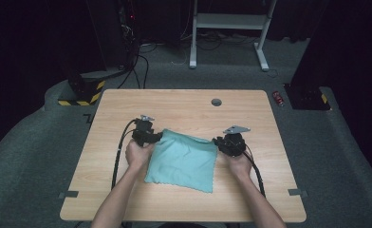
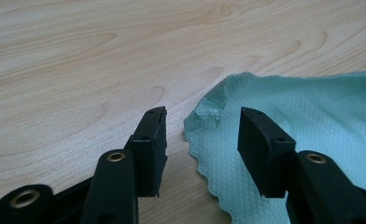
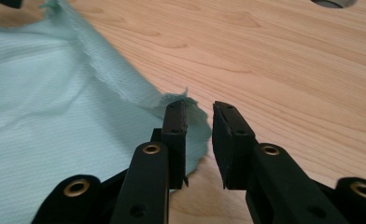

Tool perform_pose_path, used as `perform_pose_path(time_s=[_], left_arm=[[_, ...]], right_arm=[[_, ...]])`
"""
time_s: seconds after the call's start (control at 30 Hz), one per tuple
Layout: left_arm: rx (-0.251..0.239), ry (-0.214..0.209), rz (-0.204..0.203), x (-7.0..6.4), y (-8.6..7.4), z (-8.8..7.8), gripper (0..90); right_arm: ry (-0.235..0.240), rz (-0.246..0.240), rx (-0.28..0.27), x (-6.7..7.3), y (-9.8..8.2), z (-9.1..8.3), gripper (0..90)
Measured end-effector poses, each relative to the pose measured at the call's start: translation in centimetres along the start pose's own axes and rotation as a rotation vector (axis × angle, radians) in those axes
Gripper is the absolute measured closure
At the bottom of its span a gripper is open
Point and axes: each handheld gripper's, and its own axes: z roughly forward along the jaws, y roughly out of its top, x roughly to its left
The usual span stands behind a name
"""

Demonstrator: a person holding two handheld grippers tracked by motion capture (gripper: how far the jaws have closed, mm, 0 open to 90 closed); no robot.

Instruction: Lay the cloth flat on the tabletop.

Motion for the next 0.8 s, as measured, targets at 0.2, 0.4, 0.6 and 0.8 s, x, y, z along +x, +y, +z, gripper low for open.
perform_pose_path(time_s=[0.2, 0.4, 0.6, 0.8], left_arm=[[-0.010, -0.003, 0.028, -0.5, -0.1, -0.9, 51.5], [-0.040, -0.051, 0.013, -1.0, -1.6, -2.2, 50.3], [-0.021, -0.060, 0.071, -1.8, -3.2, -3.0, 55.1], [0.012, -0.067, 0.101, -1.9, -4.5, -3.5, 63.7]], right_arm=[[-0.027, 0.044, 0.014, -0.9, -0.4, 0.2, 74.9], [0.005, -0.001, 0.002, 0.0, -0.8, -1.3, 72.6], [0.072, -0.065, 0.028, 2.0, -2.3, -2.5, 71.5], [0.129, -0.135, 0.052, 4.3, -2.8, -2.5, 70.5]])
